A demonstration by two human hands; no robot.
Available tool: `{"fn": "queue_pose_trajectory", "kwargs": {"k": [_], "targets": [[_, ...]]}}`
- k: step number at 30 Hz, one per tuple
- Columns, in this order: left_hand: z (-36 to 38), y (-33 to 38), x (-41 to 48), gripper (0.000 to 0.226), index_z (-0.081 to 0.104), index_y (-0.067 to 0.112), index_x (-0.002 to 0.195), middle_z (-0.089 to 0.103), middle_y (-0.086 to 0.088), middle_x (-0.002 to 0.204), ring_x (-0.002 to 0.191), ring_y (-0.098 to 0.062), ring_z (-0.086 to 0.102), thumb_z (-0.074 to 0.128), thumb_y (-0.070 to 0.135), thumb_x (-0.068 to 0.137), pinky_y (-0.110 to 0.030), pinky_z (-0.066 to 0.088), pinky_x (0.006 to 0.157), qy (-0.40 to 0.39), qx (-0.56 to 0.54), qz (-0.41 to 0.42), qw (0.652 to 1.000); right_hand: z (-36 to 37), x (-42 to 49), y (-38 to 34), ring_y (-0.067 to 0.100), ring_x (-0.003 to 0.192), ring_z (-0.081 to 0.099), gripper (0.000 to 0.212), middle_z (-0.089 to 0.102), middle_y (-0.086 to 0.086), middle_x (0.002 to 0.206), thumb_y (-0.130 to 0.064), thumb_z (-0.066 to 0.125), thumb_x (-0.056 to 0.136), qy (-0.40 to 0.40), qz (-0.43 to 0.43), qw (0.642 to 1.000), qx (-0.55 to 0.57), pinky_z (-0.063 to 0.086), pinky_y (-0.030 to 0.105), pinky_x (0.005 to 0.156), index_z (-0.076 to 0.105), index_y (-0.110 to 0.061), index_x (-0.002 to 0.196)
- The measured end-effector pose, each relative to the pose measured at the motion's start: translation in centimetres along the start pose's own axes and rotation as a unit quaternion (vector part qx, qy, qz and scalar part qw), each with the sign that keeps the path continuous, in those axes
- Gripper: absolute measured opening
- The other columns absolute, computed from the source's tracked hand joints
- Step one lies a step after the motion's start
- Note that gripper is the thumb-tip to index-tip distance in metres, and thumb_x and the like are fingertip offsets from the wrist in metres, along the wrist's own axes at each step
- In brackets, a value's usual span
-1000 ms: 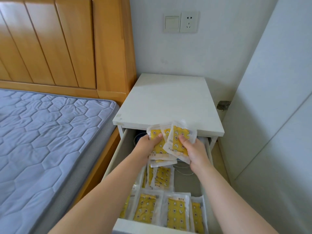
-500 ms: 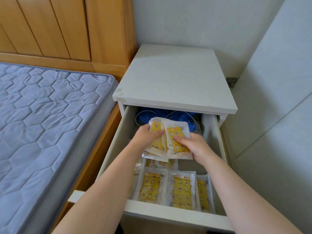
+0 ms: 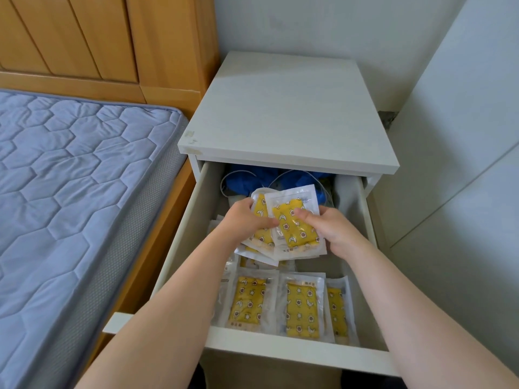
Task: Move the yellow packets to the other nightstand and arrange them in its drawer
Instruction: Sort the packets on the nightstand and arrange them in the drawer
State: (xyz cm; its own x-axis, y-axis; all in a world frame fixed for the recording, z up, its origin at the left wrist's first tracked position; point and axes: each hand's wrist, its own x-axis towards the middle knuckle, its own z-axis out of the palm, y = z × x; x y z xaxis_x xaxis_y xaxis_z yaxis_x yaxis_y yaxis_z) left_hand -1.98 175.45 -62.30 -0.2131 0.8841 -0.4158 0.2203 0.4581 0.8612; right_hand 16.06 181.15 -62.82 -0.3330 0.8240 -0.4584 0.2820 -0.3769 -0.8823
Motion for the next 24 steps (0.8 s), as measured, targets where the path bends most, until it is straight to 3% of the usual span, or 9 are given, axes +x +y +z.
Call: {"fn": "queue_pose_trajectory", "kwargs": {"k": [5, 9, 13, 17, 21, 24], "targets": [[0.4, 0.0, -0.1, 0.037, 0.061, 0.019, 0.106, 0.069, 0.002, 0.095, 0.088, -0.016, 0.067, 0.080, 0.022, 0.075, -0.034, 0.056, 0.079, -0.021, 0.092, 0.026, 0.995, -1.4, -0.1, -0.4, 0.028, 0.093, 0.068, 0.033, 0.073, 0.008, 0.095, -0.026, 0.076, 0.078, 0.022, -0.029, 0.998, -0.042, 0.051, 0.047, 0.089, 0.065, -0.008, 0.104], [0.6, 0.1, -0.3, 0.028, 0.060, 0.023, 0.095, 0.068, 0.005, 0.089, 0.080, -0.009, 0.065, 0.080, 0.021, 0.075, -0.022, 0.050, 0.062, -0.047, 0.137, 0.042, 0.989, -1.7, -0.7, -0.8, 0.021, 0.086, 0.066, 0.024, 0.071, 0.005, 0.090, -0.028, 0.079, 0.075, 0.008, -0.044, 0.983, -0.177, 0.051, 0.037, 0.079, 0.065, -0.012, 0.087], [0.9, 0.0, -0.4, 0.026, 0.058, 0.024, 0.091, 0.066, 0.008, 0.085, 0.076, -0.006, 0.063, 0.079, 0.021, 0.076, -0.020, 0.047, 0.057, -0.060, 0.136, 0.036, 0.988, -1.7, -1.2, -1.1, 0.016, 0.068, 0.059, 0.019, 0.064, 0.002, 0.074, -0.025, 0.079, 0.074, -0.024, -0.043, 0.949, -0.312, 0.045, 0.027, 0.061, 0.065, -0.014, 0.070], [0.7, -0.1, -0.2, 0.027, 0.059, 0.023, 0.095, 0.066, 0.008, 0.086, 0.078, -0.008, 0.064, 0.079, 0.022, 0.077, -0.022, 0.049, 0.060, -0.060, 0.106, 0.009, 0.992, -1.3, -1.1, -1.0, 0.023, 0.079, 0.065, 0.016, 0.068, 0.007, 0.082, -0.016, 0.079, 0.074, -0.014, -0.037, 0.941, -0.336, 0.053, 0.036, 0.076, 0.063, -0.014, 0.070], [-0.3, -0.7, 0.4, 0.027, 0.060, 0.019, 0.099, 0.068, 0.000, 0.093, 0.082, -0.015, 0.065, 0.077, 0.022, 0.079, -0.032, 0.052, 0.072, 0.021, 0.067, -0.024, 0.997, -2.5, -1.0, -0.8, 0.026, 0.088, 0.068, 0.021, 0.070, 0.008, 0.087, 0.000, 0.075, 0.074, 0.015, -0.019, 0.958, -0.285, 0.055, 0.042, 0.085, 0.062, -0.017, 0.072], [-0.8, -0.9, 0.7, 0.032, 0.060, 0.015, 0.105, 0.069, -0.004, 0.097, 0.088, -0.021, 0.068, 0.077, 0.026, 0.080, -0.037, 0.054, 0.077, 0.055, 0.032, -0.057, 0.996, -2.5, -1.3, -0.7, 0.026, 0.094, 0.067, 0.025, 0.070, 0.007, 0.091, 0.005, 0.072, 0.075, -0.054, 0.014, 0.963, -0.264, 0.052, 0.045, 0.092, 0.066, -0.019, 0.079]]}}
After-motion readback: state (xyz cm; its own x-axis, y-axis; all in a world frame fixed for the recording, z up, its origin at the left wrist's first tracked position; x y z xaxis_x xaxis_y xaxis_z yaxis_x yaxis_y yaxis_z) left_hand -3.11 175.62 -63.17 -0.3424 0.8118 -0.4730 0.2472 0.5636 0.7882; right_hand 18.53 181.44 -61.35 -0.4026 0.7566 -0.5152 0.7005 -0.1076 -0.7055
